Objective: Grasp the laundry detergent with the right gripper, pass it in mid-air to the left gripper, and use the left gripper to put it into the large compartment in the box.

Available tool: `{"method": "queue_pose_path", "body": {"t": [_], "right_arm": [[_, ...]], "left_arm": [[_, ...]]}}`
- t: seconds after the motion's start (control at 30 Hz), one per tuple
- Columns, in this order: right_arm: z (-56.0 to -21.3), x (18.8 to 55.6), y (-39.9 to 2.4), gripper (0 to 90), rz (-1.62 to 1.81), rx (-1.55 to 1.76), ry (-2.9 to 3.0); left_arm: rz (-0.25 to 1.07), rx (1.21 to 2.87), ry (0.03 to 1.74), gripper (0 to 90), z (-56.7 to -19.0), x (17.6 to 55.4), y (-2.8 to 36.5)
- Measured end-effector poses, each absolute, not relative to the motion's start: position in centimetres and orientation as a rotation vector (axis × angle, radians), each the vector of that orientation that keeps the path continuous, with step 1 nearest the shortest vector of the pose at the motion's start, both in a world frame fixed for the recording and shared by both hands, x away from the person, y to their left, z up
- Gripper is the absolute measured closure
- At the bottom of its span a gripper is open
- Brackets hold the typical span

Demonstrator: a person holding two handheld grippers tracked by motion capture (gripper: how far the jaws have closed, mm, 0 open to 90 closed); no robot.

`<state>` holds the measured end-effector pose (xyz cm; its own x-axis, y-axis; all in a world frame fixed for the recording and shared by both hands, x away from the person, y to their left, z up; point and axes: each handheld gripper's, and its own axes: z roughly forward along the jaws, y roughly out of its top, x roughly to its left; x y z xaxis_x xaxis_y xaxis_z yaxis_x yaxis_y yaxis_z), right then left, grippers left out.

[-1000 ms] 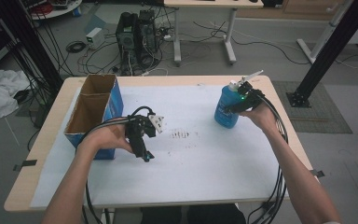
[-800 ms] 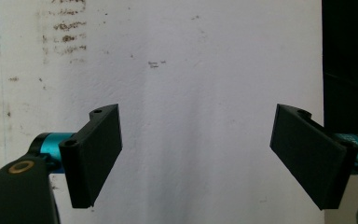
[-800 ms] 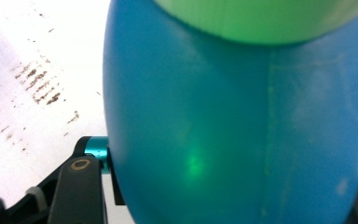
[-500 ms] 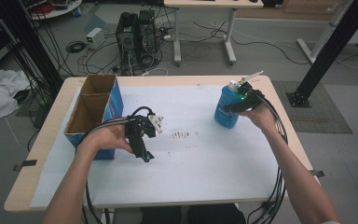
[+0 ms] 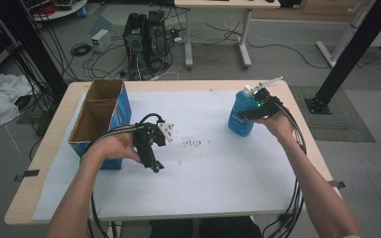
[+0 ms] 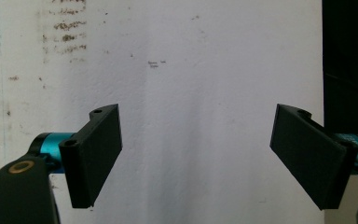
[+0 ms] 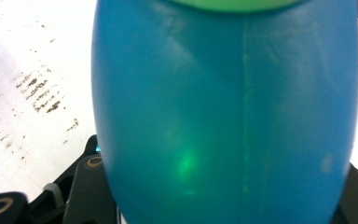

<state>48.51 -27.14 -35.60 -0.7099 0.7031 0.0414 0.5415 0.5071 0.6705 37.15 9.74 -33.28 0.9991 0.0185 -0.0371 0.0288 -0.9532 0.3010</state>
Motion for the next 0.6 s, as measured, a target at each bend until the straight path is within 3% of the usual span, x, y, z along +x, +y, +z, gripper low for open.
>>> {"method": "queue_pose_path", "body": {"t": [0.6], "right_arm": [[-35.0, 47.99, -26.99, 45.3, 1.021, 1.018, 2.506]], "left_arm": [[-0.038, 2.81, 0.055, 16.7, -32.72, 37.15, 10.08]]}}
